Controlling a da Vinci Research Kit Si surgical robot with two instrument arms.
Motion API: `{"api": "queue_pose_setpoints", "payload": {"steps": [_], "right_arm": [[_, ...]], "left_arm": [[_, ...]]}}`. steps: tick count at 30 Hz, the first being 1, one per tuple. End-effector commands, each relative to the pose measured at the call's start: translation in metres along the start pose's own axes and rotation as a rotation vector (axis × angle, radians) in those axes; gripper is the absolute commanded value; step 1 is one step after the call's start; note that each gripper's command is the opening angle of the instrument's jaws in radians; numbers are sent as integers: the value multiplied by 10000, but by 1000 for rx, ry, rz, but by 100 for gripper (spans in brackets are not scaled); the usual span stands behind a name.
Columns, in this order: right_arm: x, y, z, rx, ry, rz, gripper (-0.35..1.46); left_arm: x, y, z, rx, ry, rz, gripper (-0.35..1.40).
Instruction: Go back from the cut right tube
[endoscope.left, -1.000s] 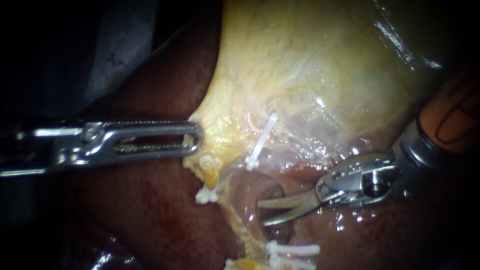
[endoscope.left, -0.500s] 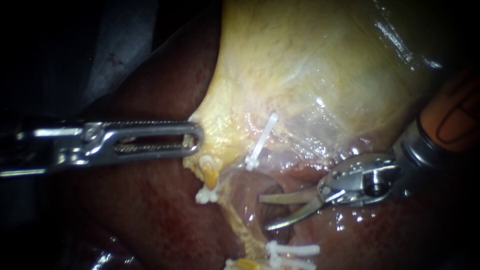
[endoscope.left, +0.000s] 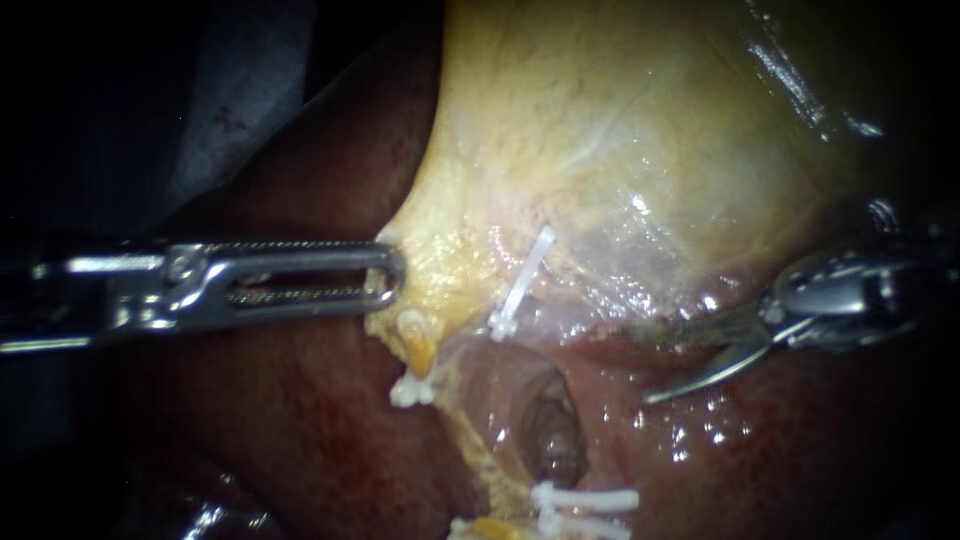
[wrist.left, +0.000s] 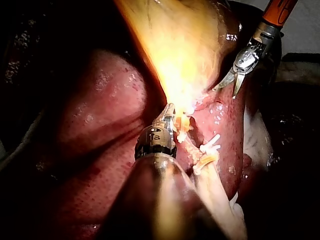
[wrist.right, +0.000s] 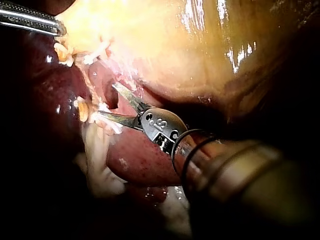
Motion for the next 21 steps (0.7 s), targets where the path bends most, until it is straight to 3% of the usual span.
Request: {"api": "queue_pose_setpoints", "payload": {"steps": [1,10,21], "right_arm": [[2,1,-4,-3,4,-7,81],[12,3,-23,-32,31,-34,83],[12,3,-23,-33,31,-34,83]], "left_arm": [[0,0,1,-1,-1,0,-35],[1,0,2,-1,-1,1,-35],[6,2,8,0,-1,4,-35]]}}
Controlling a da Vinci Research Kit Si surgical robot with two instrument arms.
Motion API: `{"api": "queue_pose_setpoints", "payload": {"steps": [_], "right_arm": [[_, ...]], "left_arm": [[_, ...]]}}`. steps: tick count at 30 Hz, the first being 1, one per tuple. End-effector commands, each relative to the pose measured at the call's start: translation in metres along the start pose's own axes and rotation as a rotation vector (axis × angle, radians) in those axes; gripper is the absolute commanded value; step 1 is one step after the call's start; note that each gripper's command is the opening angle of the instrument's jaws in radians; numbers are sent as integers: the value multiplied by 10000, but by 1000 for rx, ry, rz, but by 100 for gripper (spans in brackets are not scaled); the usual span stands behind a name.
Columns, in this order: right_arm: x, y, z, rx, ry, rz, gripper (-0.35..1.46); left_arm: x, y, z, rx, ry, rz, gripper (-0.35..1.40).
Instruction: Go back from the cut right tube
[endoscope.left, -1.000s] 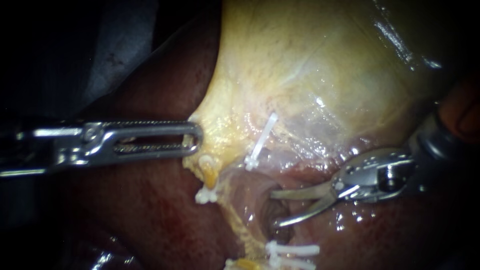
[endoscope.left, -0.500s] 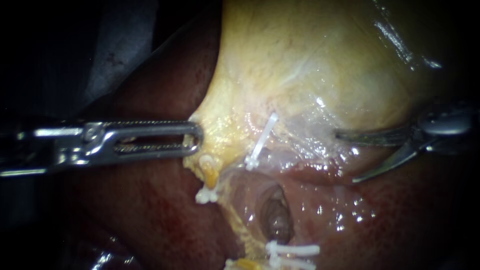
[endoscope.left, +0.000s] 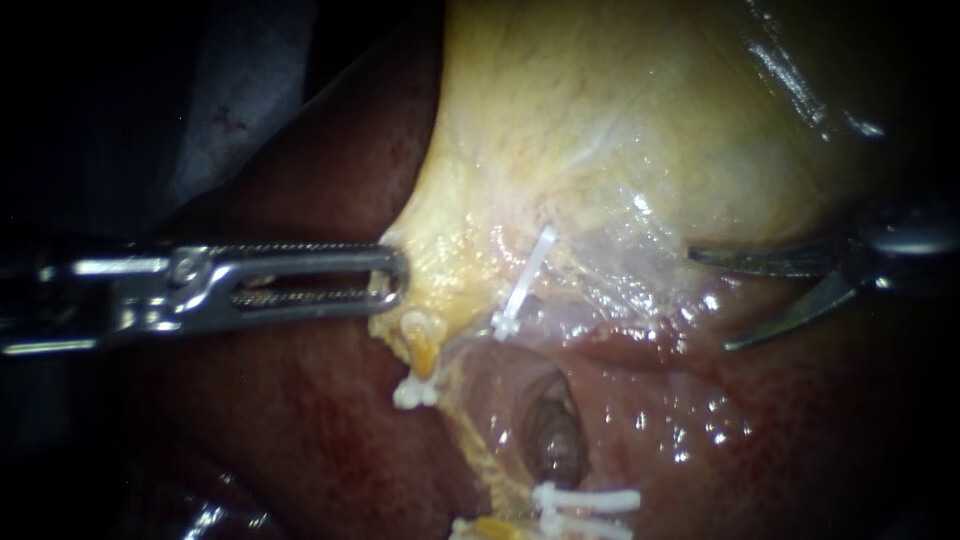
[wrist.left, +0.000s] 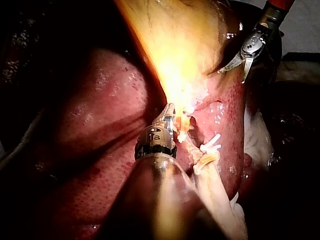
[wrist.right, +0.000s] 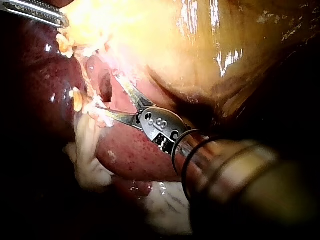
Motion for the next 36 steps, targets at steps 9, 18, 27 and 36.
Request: {"api": "queue_pose_setpoints", "payload": {"steps": [9,18,27,36], "right_arm": [[-1,-1,1,0,0,0,81],[-2,-1,2,-1,0,-1,81],[-2,-2,3,-2,0,-1,83],[-2,-1,3,-2,0,-1,83]], "left_arm": [[18,-4,32,16,8,10,-35],[30,-8,64,26,13,19,-35],[32,-9,70,29,15,20,-35],[32,-10,70,29,15,20,-35]]}}
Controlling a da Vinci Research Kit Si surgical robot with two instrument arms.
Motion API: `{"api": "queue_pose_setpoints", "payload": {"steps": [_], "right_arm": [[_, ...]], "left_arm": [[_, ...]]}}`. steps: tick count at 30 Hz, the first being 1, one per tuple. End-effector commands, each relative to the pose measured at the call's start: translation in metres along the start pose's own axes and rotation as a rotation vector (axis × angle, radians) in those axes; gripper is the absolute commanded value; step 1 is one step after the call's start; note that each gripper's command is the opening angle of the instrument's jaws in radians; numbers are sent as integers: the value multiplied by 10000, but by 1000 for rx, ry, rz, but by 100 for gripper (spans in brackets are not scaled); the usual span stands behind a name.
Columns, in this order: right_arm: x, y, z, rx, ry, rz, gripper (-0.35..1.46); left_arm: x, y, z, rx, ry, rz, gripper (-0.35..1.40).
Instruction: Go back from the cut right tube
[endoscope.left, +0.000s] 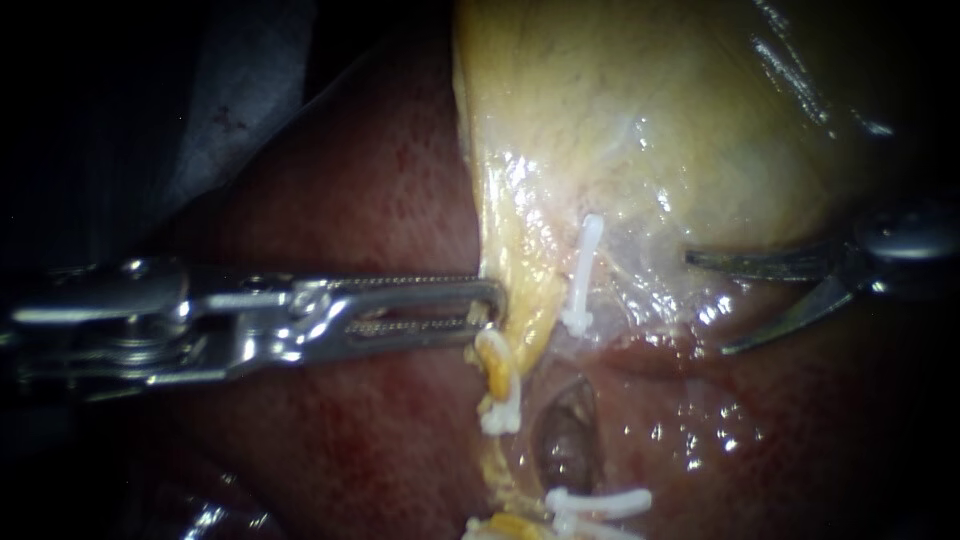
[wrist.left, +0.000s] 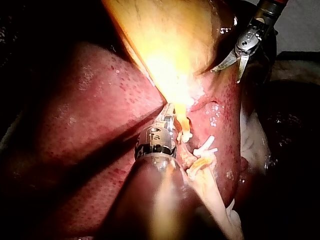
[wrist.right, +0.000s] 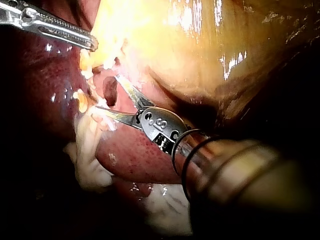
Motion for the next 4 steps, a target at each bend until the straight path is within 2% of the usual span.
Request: {"api": "queue_pose_setpoints", "payload": {"steps": [1,4], "right_arm": [[0,0,0,0,0,0,83],[0,0,0,0,0,0,83]], "left_arm": [[0,0,0,0,0,0,-35],[0,0,0,0,0,0,-35]]}}
